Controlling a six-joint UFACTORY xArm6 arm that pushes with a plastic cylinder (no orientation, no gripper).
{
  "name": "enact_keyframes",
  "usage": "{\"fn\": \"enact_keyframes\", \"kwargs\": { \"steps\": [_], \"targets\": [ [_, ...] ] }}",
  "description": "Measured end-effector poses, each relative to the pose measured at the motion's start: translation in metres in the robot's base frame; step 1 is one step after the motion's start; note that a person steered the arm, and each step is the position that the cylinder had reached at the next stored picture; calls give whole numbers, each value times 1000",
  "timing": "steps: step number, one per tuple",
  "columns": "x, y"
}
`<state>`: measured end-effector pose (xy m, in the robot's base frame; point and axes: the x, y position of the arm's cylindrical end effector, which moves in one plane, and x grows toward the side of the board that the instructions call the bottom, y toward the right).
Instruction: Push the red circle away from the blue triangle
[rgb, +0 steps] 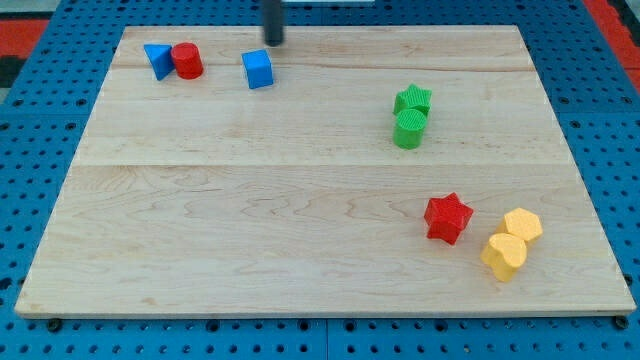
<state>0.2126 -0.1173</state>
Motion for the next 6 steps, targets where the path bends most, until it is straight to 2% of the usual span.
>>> {"fn": "enact_keyframes", "kwargs": {
  "steps": [1, 2, 3, 4, 5, 6],
  "targets": [
    [8, -82],
    [50, -83],
    [104, -63],
    [142, -37],
    [131, -47],
    [88, -71]
  ]
}}
